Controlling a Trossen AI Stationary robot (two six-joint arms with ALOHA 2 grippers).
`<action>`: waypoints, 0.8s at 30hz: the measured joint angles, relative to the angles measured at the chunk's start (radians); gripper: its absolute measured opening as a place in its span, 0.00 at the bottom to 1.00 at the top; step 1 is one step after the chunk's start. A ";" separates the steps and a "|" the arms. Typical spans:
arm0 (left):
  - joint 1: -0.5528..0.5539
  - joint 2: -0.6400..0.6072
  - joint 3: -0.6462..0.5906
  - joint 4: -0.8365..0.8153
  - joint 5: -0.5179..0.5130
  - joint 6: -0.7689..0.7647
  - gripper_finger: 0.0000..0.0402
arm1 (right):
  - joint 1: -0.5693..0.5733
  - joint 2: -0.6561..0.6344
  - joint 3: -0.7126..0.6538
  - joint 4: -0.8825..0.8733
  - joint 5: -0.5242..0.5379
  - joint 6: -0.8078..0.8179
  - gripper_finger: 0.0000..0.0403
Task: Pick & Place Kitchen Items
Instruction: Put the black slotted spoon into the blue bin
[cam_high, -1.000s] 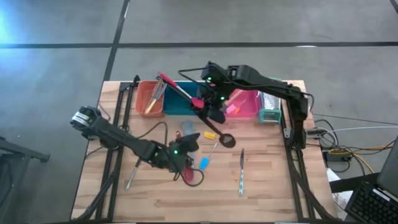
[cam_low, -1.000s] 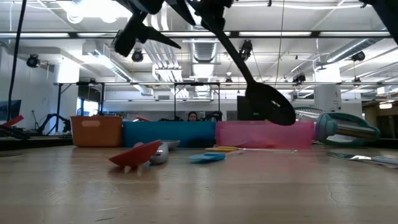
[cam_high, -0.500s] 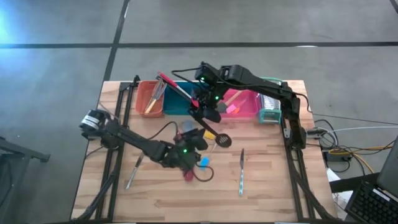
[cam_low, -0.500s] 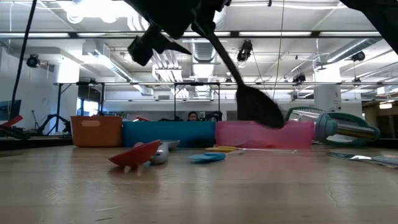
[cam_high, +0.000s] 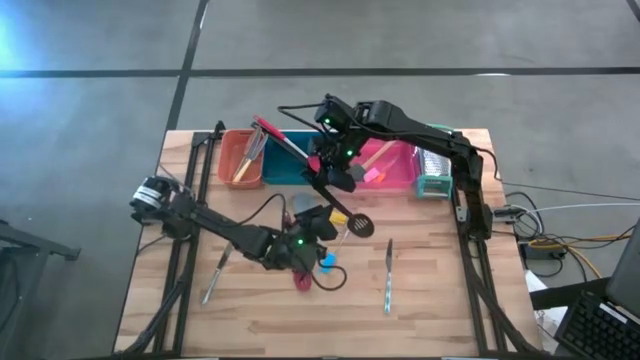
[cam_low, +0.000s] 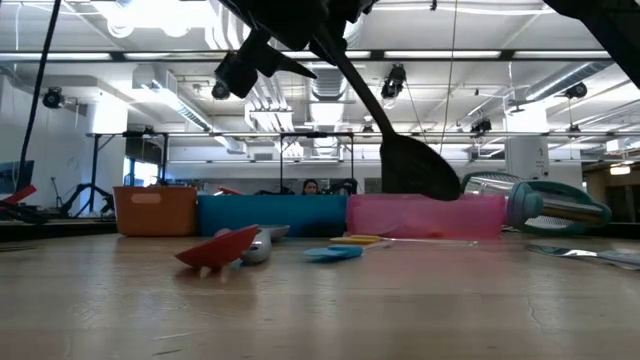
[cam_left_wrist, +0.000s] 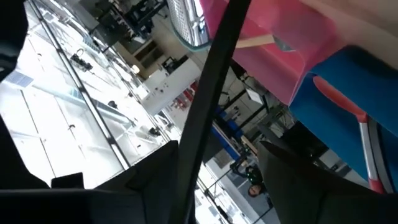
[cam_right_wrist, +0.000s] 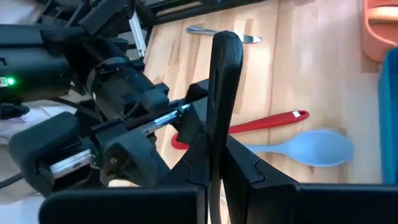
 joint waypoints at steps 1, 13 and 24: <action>0.005 0.000 0.000 0.003 0.010 0.001 0.56 | 0.000 0.000 -0.001 0.005 -0.007 0.009 0.03; 0.060 0.006 0.000 0.121 0.064 0.163 0.55 | 0.018 0.000 -0.018 0.037 -0.042 0.043 0.03; 0.062 0.006 -0.002 0.109 0.153 0.165 0.52 | 0.016 0.000 -0.019 0.054 -0.042 0.023 0.03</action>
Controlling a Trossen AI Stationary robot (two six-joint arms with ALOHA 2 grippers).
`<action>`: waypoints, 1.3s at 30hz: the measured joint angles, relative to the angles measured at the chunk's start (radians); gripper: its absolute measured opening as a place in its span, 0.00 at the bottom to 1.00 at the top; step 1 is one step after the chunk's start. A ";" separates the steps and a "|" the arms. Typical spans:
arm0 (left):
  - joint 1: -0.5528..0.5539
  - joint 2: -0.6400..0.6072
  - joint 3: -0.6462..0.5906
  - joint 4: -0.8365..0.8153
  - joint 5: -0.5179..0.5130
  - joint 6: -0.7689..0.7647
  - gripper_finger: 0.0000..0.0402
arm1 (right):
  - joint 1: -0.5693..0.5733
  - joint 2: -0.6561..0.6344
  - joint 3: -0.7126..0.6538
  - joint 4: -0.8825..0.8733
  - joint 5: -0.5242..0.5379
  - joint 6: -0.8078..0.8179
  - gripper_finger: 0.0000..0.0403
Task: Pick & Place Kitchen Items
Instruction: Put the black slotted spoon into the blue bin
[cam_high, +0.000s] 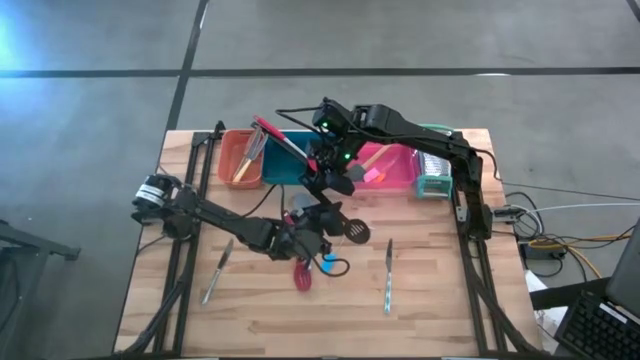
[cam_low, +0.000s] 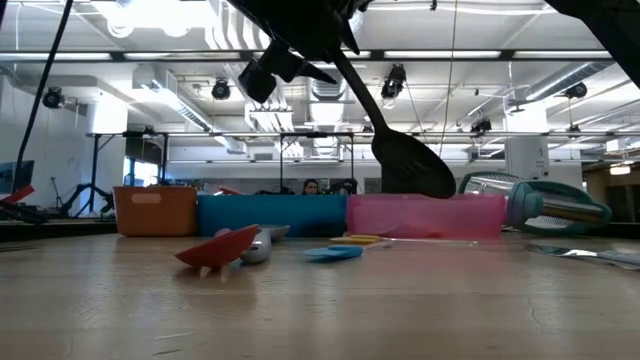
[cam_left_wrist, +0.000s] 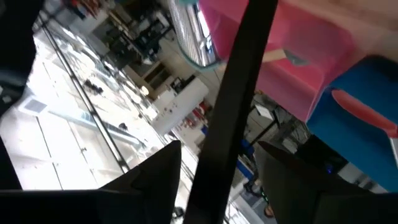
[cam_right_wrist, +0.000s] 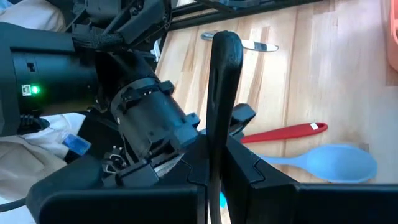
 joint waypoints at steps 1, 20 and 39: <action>0.000 0.000 0.000 0.000 0.008 0.011 0.50 | 0.001 0.000 0.000 0.004 0.000 0.001 0.03; -0.029 0.004 -0.001 -0.007 0.022 0.082 0.10 | 0.003 0.003 -0.008 0.018 -0.007 0.003 0.03; -0.063 0.004 -0.002 -0.006 -0.017 -0.034 0.05 | -0.045 -0.010 0.041 0.006 0.007 0.022 0.35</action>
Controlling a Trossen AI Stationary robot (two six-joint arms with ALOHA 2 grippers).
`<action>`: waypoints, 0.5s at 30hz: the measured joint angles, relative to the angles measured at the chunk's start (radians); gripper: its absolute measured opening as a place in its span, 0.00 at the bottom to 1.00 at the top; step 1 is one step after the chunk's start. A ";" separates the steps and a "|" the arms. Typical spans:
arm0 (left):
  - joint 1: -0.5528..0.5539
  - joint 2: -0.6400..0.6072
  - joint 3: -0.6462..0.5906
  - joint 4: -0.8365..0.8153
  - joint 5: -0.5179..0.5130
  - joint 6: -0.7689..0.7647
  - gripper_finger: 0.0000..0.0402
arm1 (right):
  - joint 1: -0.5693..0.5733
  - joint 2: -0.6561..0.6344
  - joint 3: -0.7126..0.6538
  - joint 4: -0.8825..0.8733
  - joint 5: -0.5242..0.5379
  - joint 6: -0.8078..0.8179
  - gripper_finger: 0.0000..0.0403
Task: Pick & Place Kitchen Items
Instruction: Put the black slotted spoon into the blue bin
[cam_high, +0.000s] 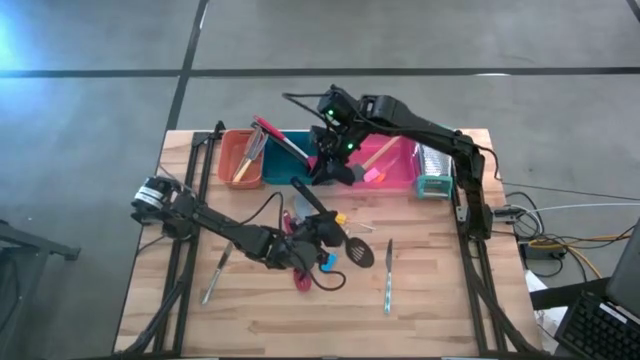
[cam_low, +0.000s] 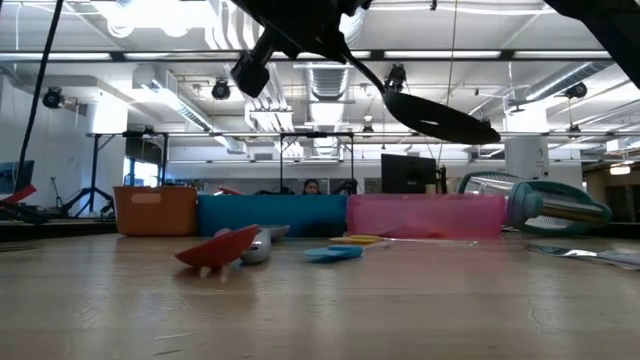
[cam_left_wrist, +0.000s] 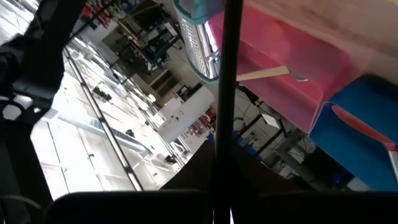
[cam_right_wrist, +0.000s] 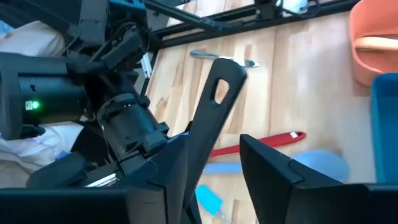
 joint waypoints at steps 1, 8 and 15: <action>0.000 0.000 0.000 0.000 -0.008 -0.007 0.05 | -0.006 0.000 0.006 -0.001 0.000 0.000 0.35; 0.019 -0.049 0.000 -0.168 -0.072 -0.183 0.05 | -0.080 -0.050 0.023 -0.218 0.066 -0.099 0.36; 0.100 -0.223 0.000 -0.546 -0.113 -0.462 0.05 | -0.102 -0.146 -0.073 -0.265 0.162 -0.131 0.32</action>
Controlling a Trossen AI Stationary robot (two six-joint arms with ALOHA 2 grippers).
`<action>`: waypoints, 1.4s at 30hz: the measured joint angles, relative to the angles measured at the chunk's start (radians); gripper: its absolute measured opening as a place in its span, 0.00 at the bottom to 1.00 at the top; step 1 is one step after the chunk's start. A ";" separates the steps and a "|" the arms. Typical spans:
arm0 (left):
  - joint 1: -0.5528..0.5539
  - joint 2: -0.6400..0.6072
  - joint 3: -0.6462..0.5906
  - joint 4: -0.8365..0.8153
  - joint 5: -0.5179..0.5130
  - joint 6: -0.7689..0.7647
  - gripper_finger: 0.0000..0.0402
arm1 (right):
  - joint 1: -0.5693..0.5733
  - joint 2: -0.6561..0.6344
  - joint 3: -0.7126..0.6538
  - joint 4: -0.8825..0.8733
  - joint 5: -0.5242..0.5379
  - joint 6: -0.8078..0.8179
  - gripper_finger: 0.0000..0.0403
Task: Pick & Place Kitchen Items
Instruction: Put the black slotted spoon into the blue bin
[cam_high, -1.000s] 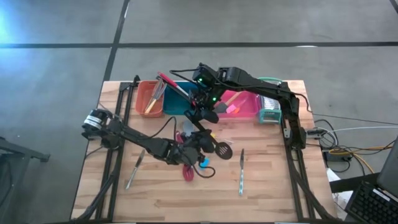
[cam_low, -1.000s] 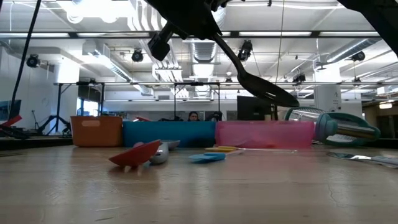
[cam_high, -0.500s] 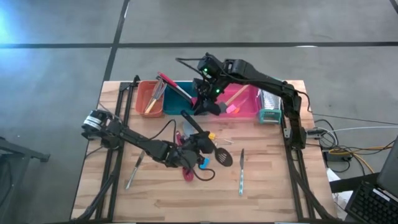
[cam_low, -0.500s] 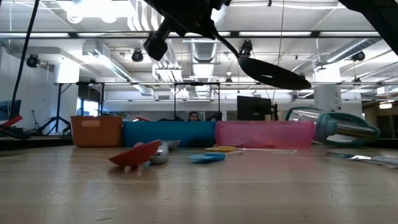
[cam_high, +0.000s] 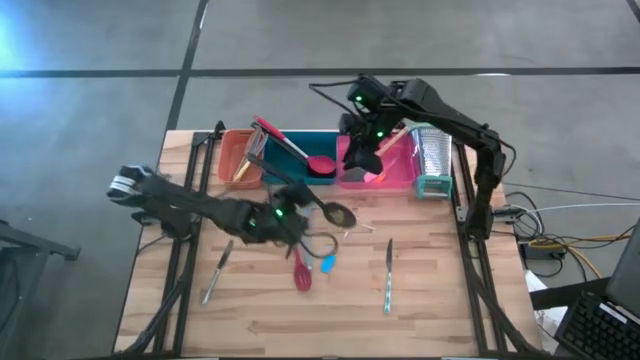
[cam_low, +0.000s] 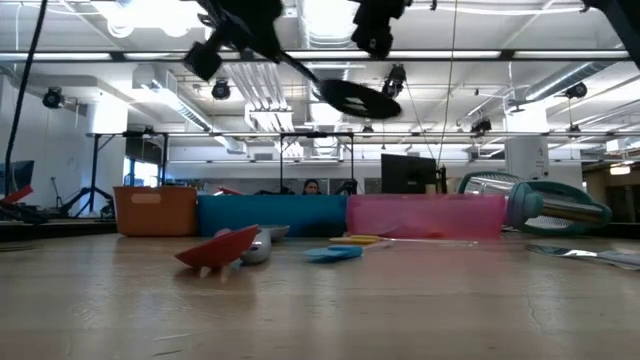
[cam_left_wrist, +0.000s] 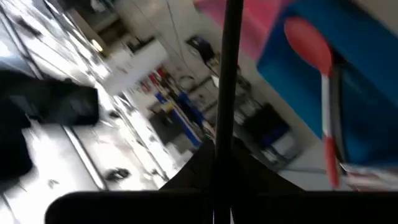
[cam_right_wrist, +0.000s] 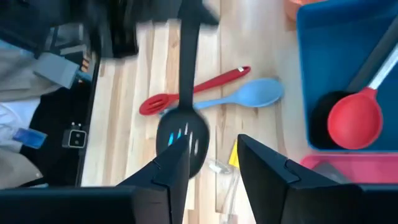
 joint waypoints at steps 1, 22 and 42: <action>0.015 -0.034 0.000 -0.046 0.001 -0.041 0.05 | -0.001 -0.016 -0.014 0.008 0.001 0.001 0.31; 0.541 -0.298 -0.317 0.547 0.262 0.454 0.05 | -0.021 -0.249 -0.530 0.248 0.010 0.016 0.22; 0.719 -0.092 -0.502 0.901 0.511 0.647 0.05 | -0.039 -0.369 -0.721 0.458 0.009 0.020 0.19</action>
